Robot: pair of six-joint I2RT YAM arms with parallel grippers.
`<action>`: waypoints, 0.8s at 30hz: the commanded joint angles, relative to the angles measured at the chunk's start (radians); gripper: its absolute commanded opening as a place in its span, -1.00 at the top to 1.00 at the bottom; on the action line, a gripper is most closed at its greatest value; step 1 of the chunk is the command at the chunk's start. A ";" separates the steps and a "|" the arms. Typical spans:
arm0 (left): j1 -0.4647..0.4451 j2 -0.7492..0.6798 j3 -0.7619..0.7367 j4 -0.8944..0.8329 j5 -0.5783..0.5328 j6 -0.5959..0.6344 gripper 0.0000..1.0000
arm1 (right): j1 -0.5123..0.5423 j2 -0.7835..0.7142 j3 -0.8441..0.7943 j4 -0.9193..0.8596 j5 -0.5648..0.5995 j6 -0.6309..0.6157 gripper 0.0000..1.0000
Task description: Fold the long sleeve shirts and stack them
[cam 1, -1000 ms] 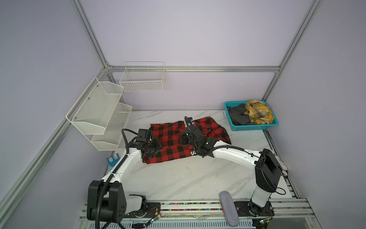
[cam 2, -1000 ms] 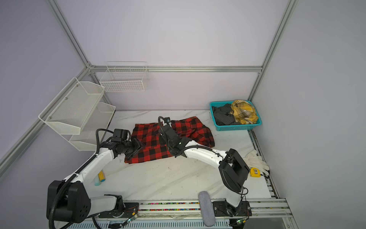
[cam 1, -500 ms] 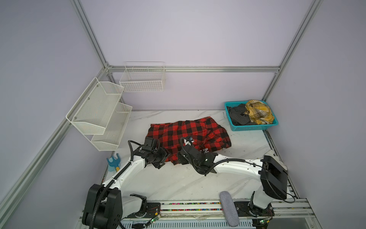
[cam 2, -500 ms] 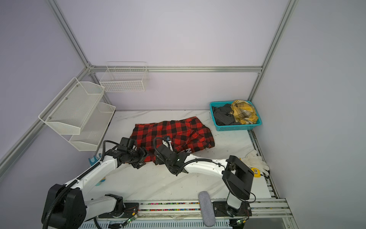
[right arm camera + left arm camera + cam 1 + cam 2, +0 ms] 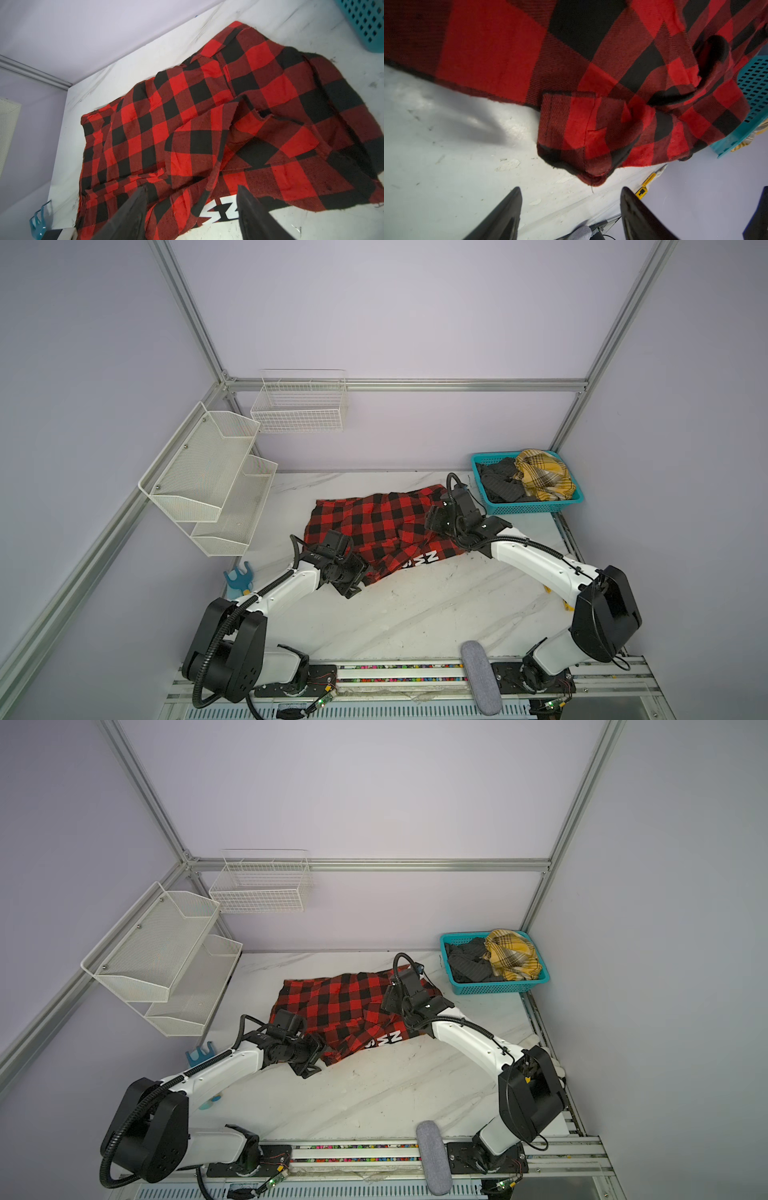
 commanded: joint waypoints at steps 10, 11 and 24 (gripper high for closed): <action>-0.003 0.151 0.077 0.065 -0.006 -0.082 0.13 | 0.014 -0.017 -0.060 -0.028 -0.109 -0.021 -0.12; -0.005 0.156 0.079 0.064 -0.005 -0.085 0.28 | 0.014 -0.019 -0.061 -0.028 -0.107 -0.021 -0.10; -0.016 0.035 0.224 -0.127 -0.055 0.095 1.00 | -0.082 0.017 -0.059 -0.028 -0.202 0.022 -0.56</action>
